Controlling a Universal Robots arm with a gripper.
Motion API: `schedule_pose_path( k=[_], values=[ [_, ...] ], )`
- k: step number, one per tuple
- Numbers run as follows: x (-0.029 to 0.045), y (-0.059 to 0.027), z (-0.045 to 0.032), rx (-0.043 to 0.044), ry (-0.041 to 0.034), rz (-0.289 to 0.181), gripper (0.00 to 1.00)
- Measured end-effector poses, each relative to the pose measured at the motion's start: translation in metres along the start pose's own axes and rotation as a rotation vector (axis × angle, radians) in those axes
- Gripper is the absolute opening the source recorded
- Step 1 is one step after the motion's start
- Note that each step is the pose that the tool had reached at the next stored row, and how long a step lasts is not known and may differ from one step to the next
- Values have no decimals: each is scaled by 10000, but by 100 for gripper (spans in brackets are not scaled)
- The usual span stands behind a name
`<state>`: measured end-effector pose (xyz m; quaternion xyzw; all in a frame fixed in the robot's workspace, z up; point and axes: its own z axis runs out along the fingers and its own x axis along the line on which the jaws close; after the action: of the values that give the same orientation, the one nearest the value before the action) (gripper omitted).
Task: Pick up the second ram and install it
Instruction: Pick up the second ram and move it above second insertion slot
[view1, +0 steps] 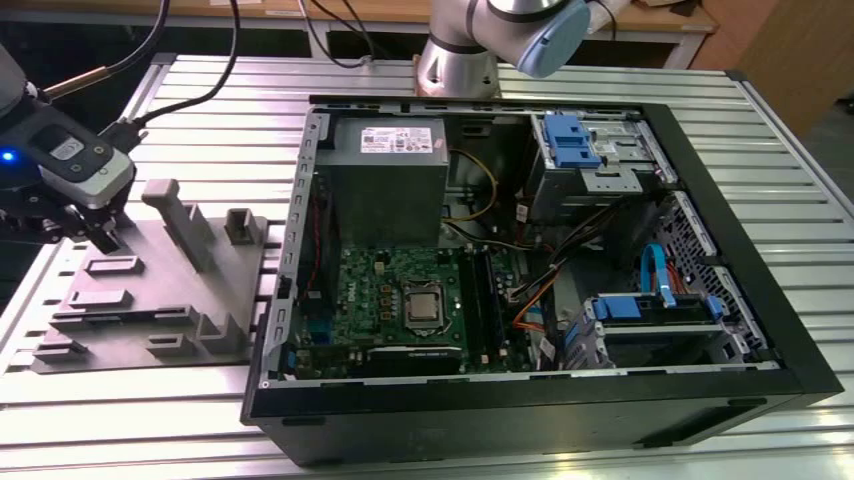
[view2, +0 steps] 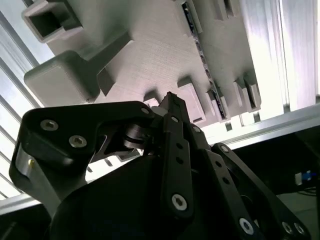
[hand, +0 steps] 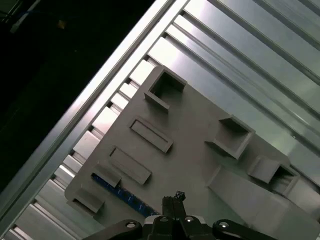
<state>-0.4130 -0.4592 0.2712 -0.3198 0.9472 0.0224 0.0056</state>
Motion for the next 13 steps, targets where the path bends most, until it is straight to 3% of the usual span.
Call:
schedule_pose_path(
  k=[13],
  values=[
    [1, -1, 19, -59, 92, -2351, 10]
  ],
)
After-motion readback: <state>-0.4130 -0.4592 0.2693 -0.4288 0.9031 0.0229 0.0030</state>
